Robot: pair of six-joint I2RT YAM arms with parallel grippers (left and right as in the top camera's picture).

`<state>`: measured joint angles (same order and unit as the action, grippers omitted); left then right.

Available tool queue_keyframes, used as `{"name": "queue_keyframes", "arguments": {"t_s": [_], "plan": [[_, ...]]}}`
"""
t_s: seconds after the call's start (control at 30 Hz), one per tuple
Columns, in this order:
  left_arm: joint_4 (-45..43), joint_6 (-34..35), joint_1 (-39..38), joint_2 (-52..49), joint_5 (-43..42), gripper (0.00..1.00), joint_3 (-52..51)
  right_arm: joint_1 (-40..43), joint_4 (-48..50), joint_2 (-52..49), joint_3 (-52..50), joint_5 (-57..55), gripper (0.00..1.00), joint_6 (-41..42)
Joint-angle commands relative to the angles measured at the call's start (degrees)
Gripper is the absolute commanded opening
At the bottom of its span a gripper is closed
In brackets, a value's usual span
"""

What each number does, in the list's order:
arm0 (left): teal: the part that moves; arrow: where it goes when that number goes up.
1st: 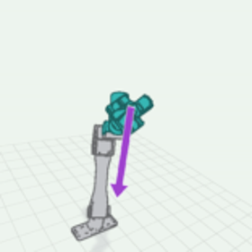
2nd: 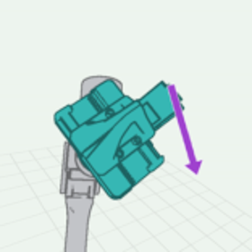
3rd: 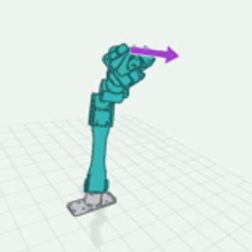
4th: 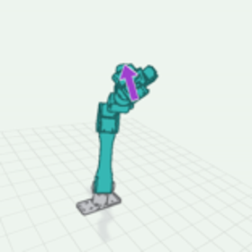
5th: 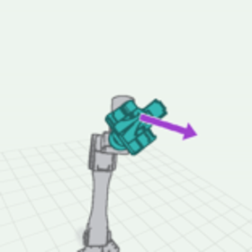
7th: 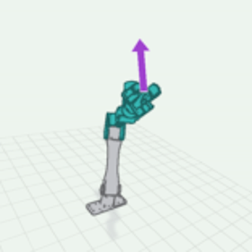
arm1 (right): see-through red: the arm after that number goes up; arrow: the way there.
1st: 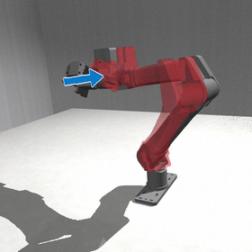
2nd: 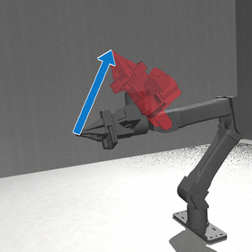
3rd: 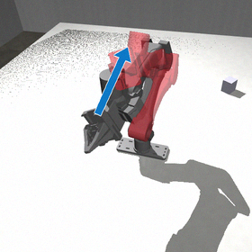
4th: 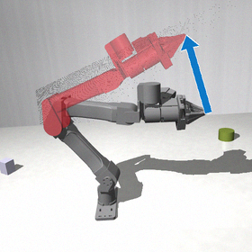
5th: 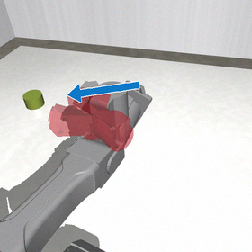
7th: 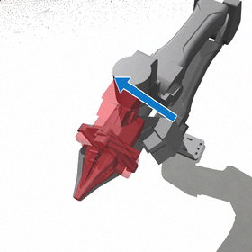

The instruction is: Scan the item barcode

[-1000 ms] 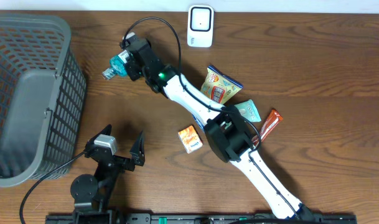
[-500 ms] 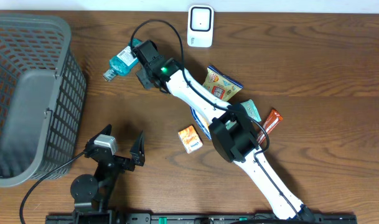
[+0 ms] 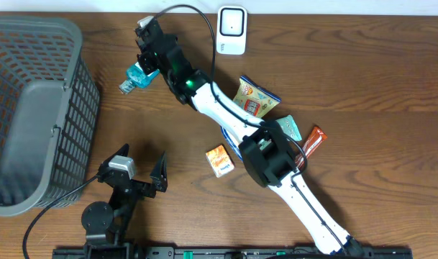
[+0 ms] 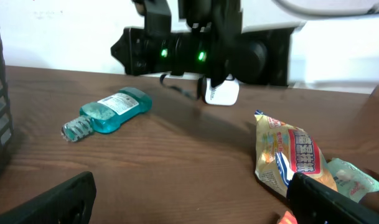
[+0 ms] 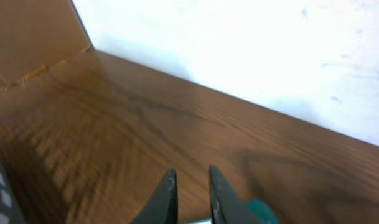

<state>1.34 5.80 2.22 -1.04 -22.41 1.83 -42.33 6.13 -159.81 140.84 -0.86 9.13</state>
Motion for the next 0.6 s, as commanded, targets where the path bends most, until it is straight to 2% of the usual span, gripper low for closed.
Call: {"name": "queue_keyframes", "arguments": {"t_s": [0.0,0.2,0.57], "plan": [[0.9,0.09,0.07,-0.07,-0.96,0.98,-1.6,0.37,4.02,-3.74,-0.02,0.37,0.08,2.91],[0.9,0.07,0.07,-0.07,-0.96,0.98,-1.6,0.37,11.85,-5.29,0.04,-0.79,0.09,4.79],[0.9,0.07,0.07,-0.07,-0.96,0.98,-1.6,0.35,16.04,-8.83,0.87,-1.86,0.06,7.54]]}}
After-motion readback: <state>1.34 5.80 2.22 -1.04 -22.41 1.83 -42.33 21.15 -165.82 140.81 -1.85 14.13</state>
